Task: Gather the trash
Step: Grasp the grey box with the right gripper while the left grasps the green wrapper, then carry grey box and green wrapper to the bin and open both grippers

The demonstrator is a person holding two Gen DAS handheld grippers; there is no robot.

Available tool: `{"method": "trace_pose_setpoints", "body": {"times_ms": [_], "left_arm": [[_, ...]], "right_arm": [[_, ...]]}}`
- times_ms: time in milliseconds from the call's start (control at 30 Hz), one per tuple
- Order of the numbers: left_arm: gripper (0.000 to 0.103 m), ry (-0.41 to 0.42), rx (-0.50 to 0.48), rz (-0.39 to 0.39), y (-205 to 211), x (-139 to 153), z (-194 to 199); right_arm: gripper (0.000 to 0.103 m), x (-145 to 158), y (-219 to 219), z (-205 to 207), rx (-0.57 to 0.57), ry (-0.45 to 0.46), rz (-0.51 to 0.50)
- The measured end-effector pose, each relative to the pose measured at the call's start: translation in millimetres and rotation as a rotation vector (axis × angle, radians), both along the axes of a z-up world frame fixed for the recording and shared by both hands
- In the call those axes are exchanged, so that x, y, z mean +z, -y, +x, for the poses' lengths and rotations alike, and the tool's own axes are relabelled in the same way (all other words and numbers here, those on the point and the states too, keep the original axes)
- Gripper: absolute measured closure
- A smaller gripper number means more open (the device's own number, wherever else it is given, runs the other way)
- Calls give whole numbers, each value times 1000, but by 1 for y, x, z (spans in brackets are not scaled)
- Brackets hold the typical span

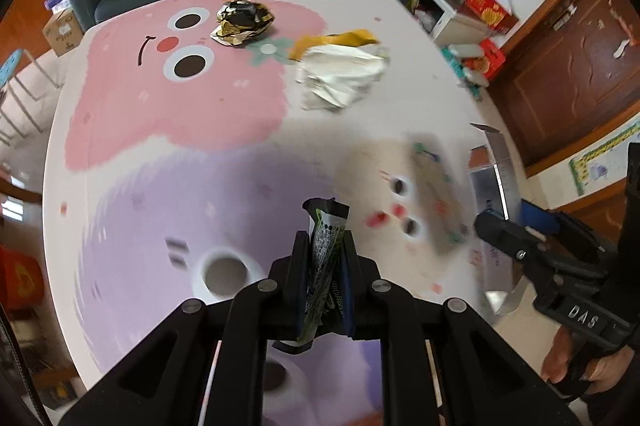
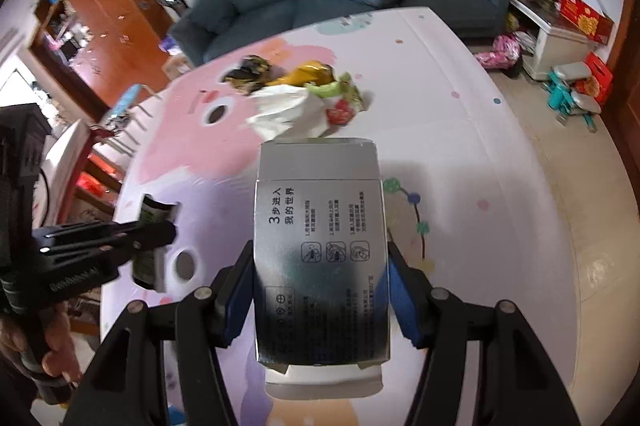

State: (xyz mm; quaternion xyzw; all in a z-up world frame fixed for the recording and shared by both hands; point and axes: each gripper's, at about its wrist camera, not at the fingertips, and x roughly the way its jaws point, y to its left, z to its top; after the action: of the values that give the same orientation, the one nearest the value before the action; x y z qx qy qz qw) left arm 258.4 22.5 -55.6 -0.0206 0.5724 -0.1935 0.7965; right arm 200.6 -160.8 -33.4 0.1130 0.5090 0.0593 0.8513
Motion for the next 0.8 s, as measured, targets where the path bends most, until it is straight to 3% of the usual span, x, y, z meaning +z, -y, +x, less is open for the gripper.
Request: {"method": "trace_pose_setpoints", "body": {"times_ms": [267,433,600,800], "left_arm": [[91,54,72,-58,18,47,-104],[91,83,108,-67,32,62,-165],[91,61,128,-58,41,57,-217],[91,-20,79,3,54,29,-253]], "right_arm": [[43,39,12,-80,83,66,71],[43,52,18,-129,152,87,114],[43,41,20,-169,200,43,138],[43,11,27,-207,180,-60,178]]}}
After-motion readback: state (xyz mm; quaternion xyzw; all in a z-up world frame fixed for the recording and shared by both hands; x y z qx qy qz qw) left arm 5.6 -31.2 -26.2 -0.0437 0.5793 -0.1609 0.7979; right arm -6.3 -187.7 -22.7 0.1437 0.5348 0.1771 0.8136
